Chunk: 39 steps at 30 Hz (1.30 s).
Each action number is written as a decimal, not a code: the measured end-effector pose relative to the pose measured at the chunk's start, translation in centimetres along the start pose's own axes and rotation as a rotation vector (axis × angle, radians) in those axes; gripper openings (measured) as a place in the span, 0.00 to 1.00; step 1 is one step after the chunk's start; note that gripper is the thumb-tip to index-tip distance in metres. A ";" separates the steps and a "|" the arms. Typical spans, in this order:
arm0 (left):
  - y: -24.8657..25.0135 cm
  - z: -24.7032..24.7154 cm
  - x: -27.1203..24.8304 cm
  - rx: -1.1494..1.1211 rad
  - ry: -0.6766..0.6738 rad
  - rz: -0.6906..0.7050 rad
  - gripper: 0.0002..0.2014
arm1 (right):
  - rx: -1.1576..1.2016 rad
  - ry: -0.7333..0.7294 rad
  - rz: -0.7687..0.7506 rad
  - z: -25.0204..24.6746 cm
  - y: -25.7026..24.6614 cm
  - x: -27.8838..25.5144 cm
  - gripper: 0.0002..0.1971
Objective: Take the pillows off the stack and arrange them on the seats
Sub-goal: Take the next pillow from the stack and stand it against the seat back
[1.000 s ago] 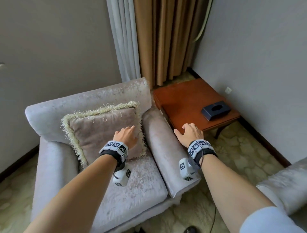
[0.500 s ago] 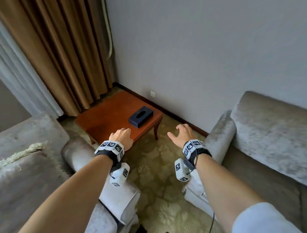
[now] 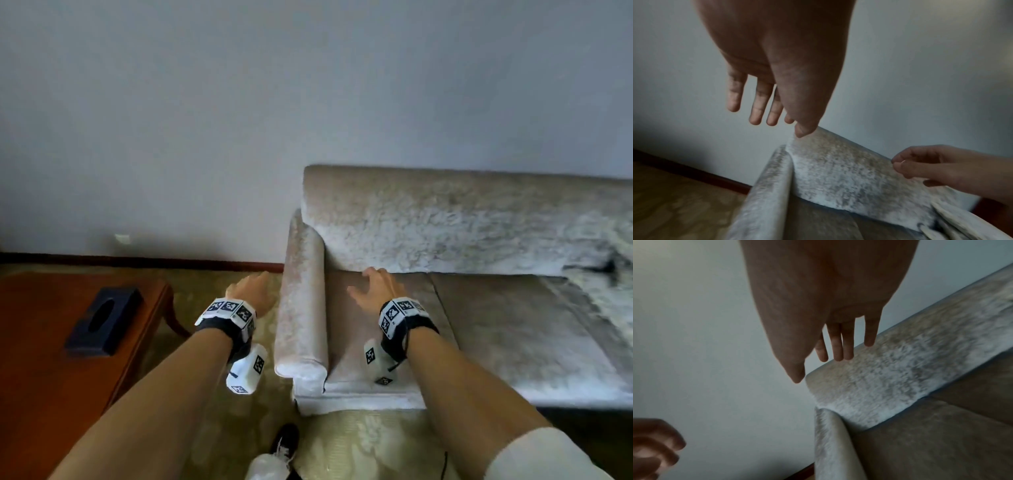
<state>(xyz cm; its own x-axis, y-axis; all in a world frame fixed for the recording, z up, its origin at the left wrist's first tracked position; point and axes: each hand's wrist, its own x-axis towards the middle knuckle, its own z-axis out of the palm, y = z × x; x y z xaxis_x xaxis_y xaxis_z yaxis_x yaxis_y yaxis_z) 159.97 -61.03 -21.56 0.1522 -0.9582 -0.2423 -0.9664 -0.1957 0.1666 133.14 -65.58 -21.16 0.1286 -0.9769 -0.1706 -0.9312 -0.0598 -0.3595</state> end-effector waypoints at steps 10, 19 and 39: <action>11.8 -1.9 15.4 0.174 -0.118 0.486 0.18 | 0.000 0.020 0.336 -5.9 8.8 4.5 0.28; 21.6 0.1 20.6 0.250 -0.260 0.789 0.21 | 0.091 -0.066 0.652 -7.0 14.5 1.2 0.29; 47.8 2.1 17.8 0.522 -0.300 1.117 0.12 | 0.305 0.008 0.919 -12.0 31.5 -6.6 0.18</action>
<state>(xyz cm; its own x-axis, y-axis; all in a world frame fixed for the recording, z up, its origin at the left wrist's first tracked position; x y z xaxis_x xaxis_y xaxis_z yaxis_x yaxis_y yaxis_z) 116.06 -87.04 -19.91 -0.7823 -0.4496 -0.4311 -0.5146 0.8565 0.0407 98.82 -63.45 -20.32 -0.6092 -0.6168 -0.4984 -0.5383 0.7832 -0.3113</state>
